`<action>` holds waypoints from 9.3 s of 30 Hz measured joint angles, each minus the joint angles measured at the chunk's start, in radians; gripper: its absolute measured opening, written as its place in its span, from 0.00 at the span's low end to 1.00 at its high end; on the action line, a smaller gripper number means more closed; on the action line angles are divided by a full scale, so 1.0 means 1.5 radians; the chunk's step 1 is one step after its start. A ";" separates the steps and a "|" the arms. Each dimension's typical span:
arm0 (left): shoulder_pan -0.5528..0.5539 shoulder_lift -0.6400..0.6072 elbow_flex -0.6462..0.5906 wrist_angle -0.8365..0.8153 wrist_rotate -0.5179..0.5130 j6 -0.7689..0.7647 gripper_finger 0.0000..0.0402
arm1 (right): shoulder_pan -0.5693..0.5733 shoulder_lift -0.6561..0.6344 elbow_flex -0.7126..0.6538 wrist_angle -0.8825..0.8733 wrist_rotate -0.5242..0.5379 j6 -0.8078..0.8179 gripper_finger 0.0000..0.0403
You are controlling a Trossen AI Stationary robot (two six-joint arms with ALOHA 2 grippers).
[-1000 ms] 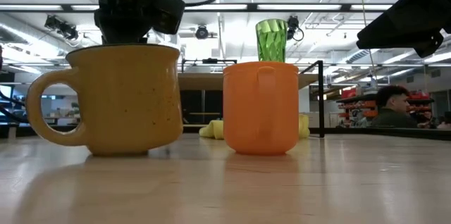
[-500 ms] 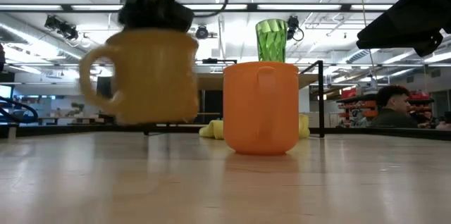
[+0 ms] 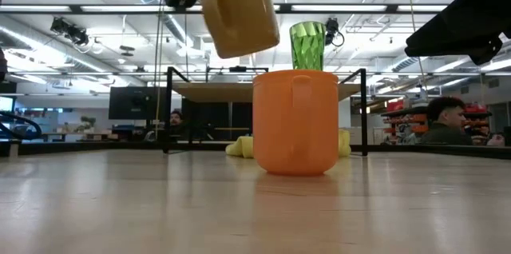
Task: Stack small to large cups/mugs on shelf
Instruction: Put the yellow mug on the shelf, then adjust the green cup and yellow mug
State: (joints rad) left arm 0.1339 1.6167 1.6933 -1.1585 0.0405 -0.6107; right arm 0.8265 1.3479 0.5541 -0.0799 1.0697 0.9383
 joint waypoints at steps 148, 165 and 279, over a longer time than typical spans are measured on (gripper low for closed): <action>0.234 -0.072 -0.087 -0.111 -0.269 0.216 0.27 | -0.064 0.000 0.000 -0.057 -0.050 0.007 0.26; 0.136 -0.281 -0.311 0.103 -0.264 0.173 0.27 | -0.204 -0.001 0.184 -0.073 -0.067 -0.309 0.26; 0.089 -0.306 -0.427 0.380 -0.291 0.244 0.17 | -0.619 0.338 1.112 -0.817 -0.428 -0.591 0.00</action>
State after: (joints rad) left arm 0.2672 1.1581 1.0527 -0.5882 -0.3954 -0.2440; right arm -0.1015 1.8553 2.2215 -1.3051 0.4278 0.0525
